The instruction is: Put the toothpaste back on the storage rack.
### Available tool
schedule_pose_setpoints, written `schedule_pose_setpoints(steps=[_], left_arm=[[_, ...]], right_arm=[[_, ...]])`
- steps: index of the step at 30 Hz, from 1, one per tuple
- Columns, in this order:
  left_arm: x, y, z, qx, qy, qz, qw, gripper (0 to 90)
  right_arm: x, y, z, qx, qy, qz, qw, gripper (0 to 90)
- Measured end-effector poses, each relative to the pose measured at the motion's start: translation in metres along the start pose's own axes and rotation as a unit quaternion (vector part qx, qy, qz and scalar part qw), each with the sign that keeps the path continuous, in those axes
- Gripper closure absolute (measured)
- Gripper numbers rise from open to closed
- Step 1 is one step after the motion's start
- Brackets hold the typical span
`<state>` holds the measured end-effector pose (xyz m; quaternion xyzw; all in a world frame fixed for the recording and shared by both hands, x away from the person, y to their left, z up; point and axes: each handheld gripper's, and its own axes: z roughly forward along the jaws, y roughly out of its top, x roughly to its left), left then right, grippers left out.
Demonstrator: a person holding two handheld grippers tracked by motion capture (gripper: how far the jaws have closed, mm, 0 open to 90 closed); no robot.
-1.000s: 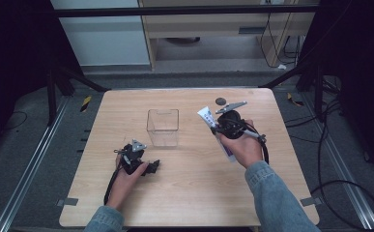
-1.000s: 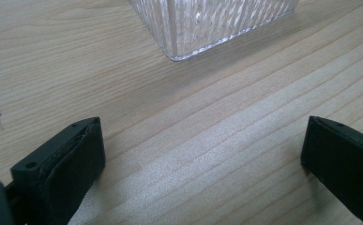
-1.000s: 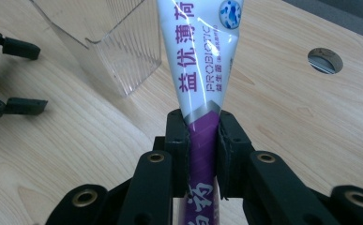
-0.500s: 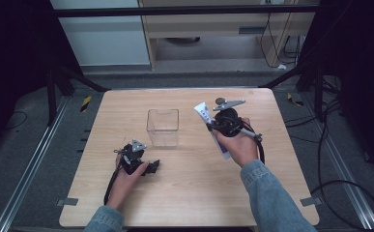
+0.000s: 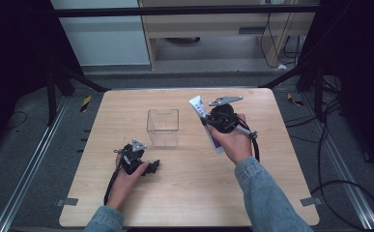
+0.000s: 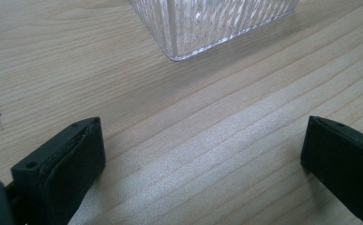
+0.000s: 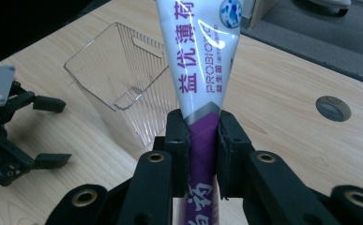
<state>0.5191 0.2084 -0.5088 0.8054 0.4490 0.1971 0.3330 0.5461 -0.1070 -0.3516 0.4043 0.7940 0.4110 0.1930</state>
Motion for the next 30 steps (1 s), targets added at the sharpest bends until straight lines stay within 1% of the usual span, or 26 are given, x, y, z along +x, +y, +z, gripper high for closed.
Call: schedule_pose_setpoints(steps=[3, 4, 6, 9, 19, 23, 27, 30], left_arm=[[0.000, 0.000, 0.000, -0.001, 0.000, -0.001, 1.0000, 0.0], [0.000, 0.000, 0.000, -0.001, 0.000, -0.001, 1.0000, 0.0], [0.000, 0.000, 0.000, -0.001, 0.000, -0.001, 1.0000, 0.0], [0.000, 0.000, 0.000, -0.001, 0.000, -0.001, 1.0000, 0.0], [0.000, 0.000, 0.000, -0.001, 0.001, 0.000, 1.0000, 0.0], [0.000, 0.000, 0.000, -0.001, 0.000, 0.000, 1.0000, 0.0], [0.000, 0.000, 0.000, -0.001, 0.000, 0.000, 1.0000, 0.0], [0.000, 0.000, 0.000, -0.001, 0.000, 0.000, 1.0000, 0.0]], right_arm=[[0.001, 0.001, 0.001, -0.003, 0.000, 0.003, 1.0000, 77.2], [0.001, 0.003, 0.002, -0.010, -0.001, 0.004, 0.9999, 77.2], [0.003, 0.006, 0.002, -0.014, 0.001, 0.006, 0.9999, 77.2], [0.005, 0.009, 0.002, -0.018, 0.001, 0.003, 0.9998, 77.2], [0.006, 0.016, 0.004, -0.027, 0.001, 0.006, 0.9996, 77.2], [0.012, 0.022, 0.004, -0.036, 0.002, 0.001, 0.9994, 77.2], [0.014, 0.026, 0.004, -0.045, 0.002, 0.005, 0.9990, 77.2], [0.015, 0.029, 0.008, -0.044, -0.001, 0.004, 0.9990, 77.1]])
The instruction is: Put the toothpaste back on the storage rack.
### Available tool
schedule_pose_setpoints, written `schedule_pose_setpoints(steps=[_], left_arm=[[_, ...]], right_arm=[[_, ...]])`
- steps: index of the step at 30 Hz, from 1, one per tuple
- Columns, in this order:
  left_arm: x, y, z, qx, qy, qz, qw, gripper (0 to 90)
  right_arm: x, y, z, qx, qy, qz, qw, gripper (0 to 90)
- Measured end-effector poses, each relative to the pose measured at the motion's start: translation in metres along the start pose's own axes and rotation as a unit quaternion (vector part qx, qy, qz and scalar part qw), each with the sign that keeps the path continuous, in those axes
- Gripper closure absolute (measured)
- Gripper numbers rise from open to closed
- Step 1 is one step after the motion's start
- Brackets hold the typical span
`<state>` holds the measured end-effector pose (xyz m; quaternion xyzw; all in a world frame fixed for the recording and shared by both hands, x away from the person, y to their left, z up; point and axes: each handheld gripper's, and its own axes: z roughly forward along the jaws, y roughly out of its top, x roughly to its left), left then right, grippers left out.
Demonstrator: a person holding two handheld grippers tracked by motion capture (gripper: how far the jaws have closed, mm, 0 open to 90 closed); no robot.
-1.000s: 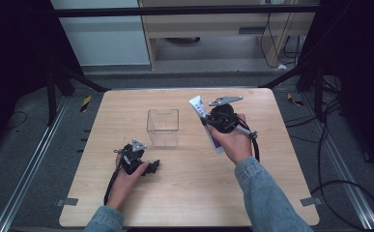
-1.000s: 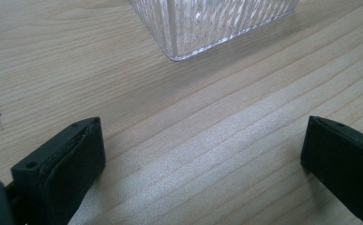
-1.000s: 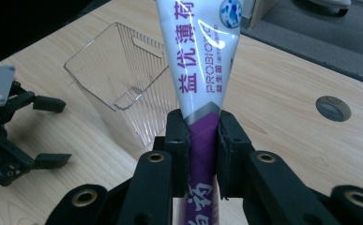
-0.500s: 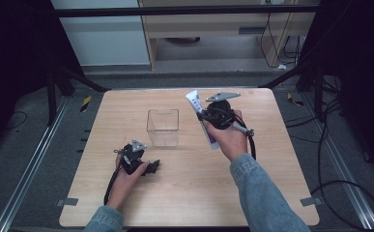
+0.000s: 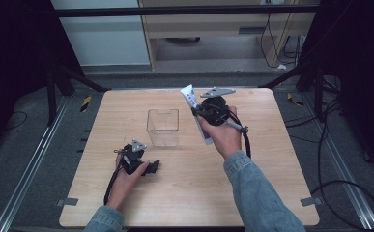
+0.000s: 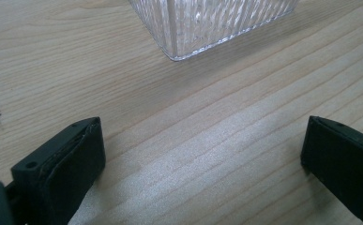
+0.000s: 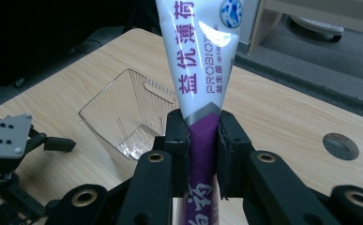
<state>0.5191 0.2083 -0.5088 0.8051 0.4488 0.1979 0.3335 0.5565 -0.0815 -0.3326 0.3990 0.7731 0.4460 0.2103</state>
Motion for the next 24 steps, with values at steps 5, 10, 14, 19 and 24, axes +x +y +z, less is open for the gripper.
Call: schedule_pose_setpoints(steps=[5, 10, 14, 19, 24], left_arm=[[0.000, 0.000, 0.000, 0.000, 0.000, 0.000, 1.0000, 0.0], [0.000, 0.000, 0.000, 0.000, 0.000, 0.000, 1.0000, 0.0], [0.000, 0.000, 0.000, 0.000, 0.000, 0.000, 1.0000, 0.0], [0.000, 0.000, 0.000, -0.001, -0.001, -0.001, 1.0000, 0.0], [0.000, 0.000, 0.000, -0.001, 0.000, -0.001, 1.0000, 0.0]], right_arm=[[0.002, 0.008, 0.004, -0.019, 0.002, 0.009, 0.9998, 77.2], [0.010, 0.018, 0.008, -0.037, 0.006, 0.005, 0.9993, 77.2], [0.020, 0.023, 0.012, -0.048, 0.009, 0.001, 0.9988, 77.1], [0.030, 0.028, 0.018, -0.065, 0.011, 0.002, 0.9978, 77.1], [0.035, 0.035, 0.025, -0.072, 0.013, -0.001, 0.9973, 77.1]])
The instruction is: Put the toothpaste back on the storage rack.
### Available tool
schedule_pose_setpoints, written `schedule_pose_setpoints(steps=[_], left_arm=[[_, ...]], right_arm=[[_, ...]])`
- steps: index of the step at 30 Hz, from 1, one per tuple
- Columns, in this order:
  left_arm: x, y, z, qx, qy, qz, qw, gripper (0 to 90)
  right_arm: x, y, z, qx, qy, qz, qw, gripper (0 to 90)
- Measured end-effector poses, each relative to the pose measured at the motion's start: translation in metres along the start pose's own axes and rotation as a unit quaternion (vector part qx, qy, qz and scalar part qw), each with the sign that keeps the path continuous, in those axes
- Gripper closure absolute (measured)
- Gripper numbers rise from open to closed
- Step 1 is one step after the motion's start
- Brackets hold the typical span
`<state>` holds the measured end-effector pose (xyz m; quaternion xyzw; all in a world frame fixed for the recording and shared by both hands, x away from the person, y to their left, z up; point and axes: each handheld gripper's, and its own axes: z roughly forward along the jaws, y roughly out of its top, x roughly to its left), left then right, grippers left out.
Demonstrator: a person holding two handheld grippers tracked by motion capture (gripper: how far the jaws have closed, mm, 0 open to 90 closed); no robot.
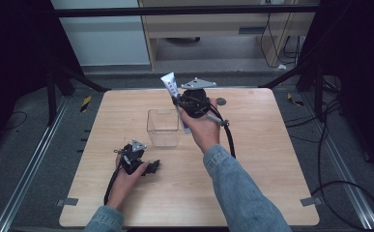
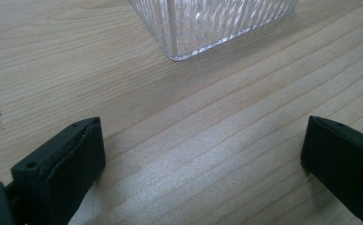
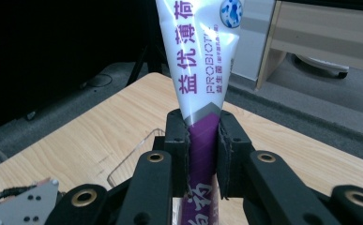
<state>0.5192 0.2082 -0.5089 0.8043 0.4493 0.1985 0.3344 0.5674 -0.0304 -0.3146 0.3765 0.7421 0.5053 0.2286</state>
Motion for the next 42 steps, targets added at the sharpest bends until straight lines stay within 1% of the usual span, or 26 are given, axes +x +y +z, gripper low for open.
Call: schedule_pose_setpoints(steps=[5, 8, 10, 12, 17, 23, 25, 26, 31, 34, 42], left_arm=[[0.000, 0.000, 0.000, 0.000, 0.000, 0.000, 1.0000, 0.0], [0.000, 0.000, 0.000, 0.000, 0.000, -0.001, 1.0000, 0.0], [0.000, 0.000, 0.000, 0.001, 0.000, 0.000, 1.0000, 0.0], [0.000, 0.000, 0.000, 0.001, 0.000, 0.000, 1.0000, 0.0], [0.000, 0.000, 0.000, 0.001, -0.001, 0.000, 1.0000, 0.0], [0.000, 0.000, 0.000, 0.002, -0.001, 0.001, 1.0000, 0.0], [0.000, 0.000, 0.000, 0.002, -0.001, 0.001, 1.0000, 0.0], [0.000, 0.000, 0.000, 0.002, -0.001, 0.001, 1.0000, 0.0], [0.000, 0.000, 0.000, 0.002, -0.001, 0.001, 1.0000, 0.0], [0.000, 0.000, 0.000, 0.002, -0.001, 0.001, 1.0000, 0.0], [0.000, 0.000, 0.000, 0.001, 0.000, 0.000, 1.0000, 0.0]], right_arm=[[0.002, 0.006, 0.004, -0.008, -0.004, 0.002, 1.0000, 77.0], [0.002, 0.010, 0.007, -0.012, -0.010, -0.003, 0.9999, 77.0], [0.002, 0.012, 0.009, -0.014, -0.008, 0.001, 0.9999, 77.0], [0.002, 0.014, 0.011, -0.015, -0.009, -0.003, 0.9998, 77.0], [0.001, 0.017, 0.016, -0.018, -0.014, -0.006, 0.9997, 77.0], [0.000, 0.018, 0.022, -0.021, -0.017, -0.003, 0.9996, 77.0], [0.001, 0.019, 0.027, -0.024, -0.019, -0.007, 0.9995, 76.9], [0.001, 0.019, 0.028, -0.026, -0.018, -0.003, 0.9995, 76.9], [0.000, 0.021, 0.034, -0.033, -0.018, -0.001, 0.9993, 76.9], [0.000, 0.021, 0.040, -0.036, -0.015, 0.008, 0.9992, 76.9], [0.005, 0.022, 0.045, -0.038, -0.012, 0.009, 0.9991, 76.9]])
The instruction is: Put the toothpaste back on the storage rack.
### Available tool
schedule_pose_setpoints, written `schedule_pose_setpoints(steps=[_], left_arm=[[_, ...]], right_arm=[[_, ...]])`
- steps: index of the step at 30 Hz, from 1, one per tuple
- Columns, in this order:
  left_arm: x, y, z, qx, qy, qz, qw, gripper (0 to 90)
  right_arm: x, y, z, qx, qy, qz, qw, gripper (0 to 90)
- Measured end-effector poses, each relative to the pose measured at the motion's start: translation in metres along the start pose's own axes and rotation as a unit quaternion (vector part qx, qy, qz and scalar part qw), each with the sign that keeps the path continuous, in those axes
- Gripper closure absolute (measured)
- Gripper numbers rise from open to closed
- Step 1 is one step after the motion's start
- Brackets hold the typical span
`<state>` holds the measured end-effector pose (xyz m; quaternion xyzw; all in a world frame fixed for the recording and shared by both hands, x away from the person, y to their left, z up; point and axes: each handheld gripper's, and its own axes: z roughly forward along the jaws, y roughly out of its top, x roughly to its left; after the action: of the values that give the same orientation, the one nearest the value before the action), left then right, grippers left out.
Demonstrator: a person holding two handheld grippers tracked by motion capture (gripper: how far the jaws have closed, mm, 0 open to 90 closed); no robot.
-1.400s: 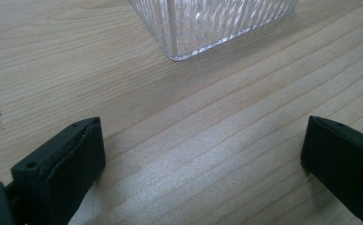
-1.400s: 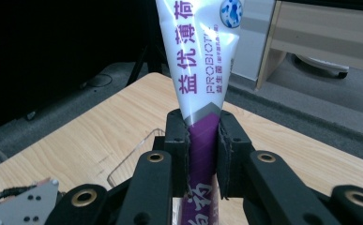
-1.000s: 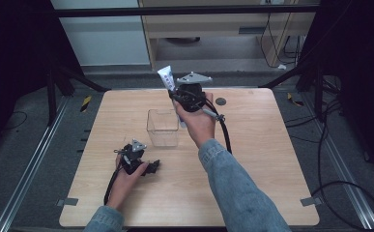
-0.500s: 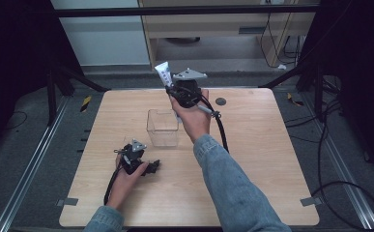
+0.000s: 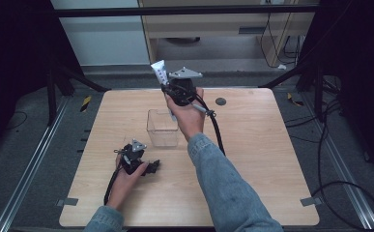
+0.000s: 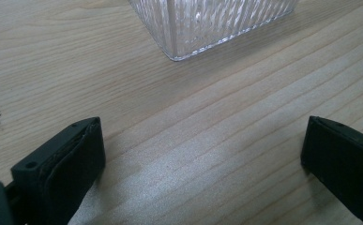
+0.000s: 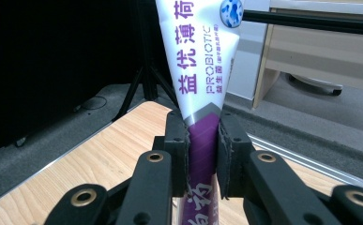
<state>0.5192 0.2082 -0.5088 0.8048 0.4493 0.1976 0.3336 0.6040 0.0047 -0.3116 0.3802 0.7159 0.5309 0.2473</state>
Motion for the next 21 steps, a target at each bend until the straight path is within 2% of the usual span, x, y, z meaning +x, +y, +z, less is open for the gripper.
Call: schedule_pose_setpoints(steps=[9, 21], left_arm=[[0.000, 0.000, 0.000, 0.001, 0.000, 0.002, 1.0000, 0.0], [0.000, 0.000, 0.000, 0.000, 0.000, 0.000, 1.0000, 0.0]], right_arm=[[0.001, -0.002, 0.007, 0.001, 0.001, -0.003, 1.0000, 76.8], [0.010, -0.004, 0.019, 0.001, 0.014, -0.002, 0.9999, 76.8]])
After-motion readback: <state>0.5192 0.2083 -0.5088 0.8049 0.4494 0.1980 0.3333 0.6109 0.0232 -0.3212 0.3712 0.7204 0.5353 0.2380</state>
